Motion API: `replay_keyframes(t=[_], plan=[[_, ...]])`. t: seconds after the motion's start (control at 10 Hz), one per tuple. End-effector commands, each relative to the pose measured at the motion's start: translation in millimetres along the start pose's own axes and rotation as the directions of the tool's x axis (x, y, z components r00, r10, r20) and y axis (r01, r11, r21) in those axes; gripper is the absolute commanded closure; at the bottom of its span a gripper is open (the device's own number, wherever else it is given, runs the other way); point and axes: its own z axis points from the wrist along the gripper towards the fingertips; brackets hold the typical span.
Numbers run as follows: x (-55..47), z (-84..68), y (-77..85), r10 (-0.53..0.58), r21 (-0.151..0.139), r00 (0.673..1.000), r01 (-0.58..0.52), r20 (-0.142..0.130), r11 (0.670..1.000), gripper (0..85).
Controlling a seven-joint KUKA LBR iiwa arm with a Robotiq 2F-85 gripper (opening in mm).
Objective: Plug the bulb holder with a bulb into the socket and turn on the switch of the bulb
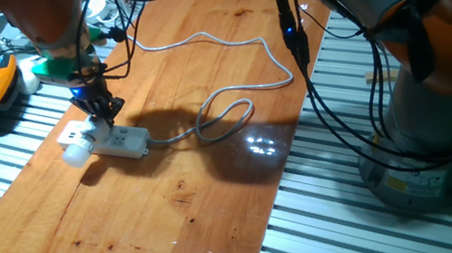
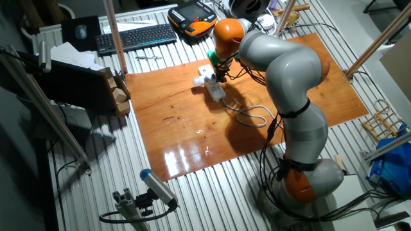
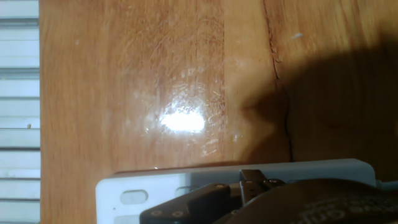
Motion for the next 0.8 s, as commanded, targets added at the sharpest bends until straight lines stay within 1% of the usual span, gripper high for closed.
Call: replay_keyframes(t=[0.0,0.7], plan=[[0.1,0.9,-0.1,0.0,-0.002,1.0,0.0,0.0,1.0,85.0],[0.5,9.9,-0.8,0.004,-0.011,1.0,-0.004,-0.015,1.0,85.0]])
